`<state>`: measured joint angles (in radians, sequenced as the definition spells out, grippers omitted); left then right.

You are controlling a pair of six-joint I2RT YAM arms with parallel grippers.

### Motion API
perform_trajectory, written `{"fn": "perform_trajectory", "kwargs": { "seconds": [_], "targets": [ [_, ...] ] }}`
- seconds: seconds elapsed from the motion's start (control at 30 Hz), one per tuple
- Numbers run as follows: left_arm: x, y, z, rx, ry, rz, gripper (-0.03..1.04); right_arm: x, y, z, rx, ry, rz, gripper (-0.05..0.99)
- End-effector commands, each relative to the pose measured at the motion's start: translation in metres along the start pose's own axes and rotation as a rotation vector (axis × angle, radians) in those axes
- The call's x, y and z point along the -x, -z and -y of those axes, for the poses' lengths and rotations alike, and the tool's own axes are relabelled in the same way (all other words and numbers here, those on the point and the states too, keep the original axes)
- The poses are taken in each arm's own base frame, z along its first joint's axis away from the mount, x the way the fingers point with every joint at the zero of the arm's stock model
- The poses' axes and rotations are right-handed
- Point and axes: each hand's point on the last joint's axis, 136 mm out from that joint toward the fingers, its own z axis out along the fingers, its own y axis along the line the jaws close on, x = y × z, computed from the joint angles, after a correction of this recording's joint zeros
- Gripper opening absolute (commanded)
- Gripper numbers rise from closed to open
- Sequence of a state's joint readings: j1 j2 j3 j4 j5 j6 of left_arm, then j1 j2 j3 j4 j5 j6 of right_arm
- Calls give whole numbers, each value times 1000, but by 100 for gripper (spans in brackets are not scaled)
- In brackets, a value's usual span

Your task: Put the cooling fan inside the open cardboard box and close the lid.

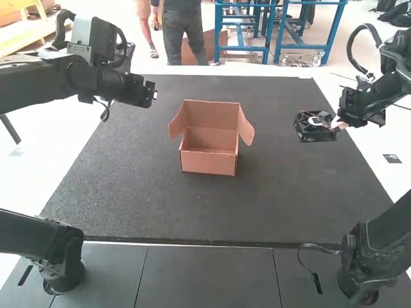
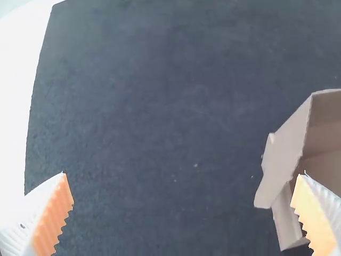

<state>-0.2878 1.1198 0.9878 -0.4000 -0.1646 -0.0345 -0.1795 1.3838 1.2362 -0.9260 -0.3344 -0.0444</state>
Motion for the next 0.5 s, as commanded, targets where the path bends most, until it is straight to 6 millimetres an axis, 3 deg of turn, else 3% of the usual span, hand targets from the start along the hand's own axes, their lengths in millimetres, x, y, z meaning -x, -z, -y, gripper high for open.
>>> {"fn": "perform_trajectory", "kwargs": {
  "seconds": [0.0,0.33,0.47],
  "targets": [
    [12,12,-7,16,21,53,97,9,22,-44,82,-39,67,-1],
    [12,13,-8,20,24,72,97,-30,33,-158,240,16,-6,-1],
    [14,13,-7,19,25,80,97,-49,37,-193,273,55,-35,-1]
  ]
}}
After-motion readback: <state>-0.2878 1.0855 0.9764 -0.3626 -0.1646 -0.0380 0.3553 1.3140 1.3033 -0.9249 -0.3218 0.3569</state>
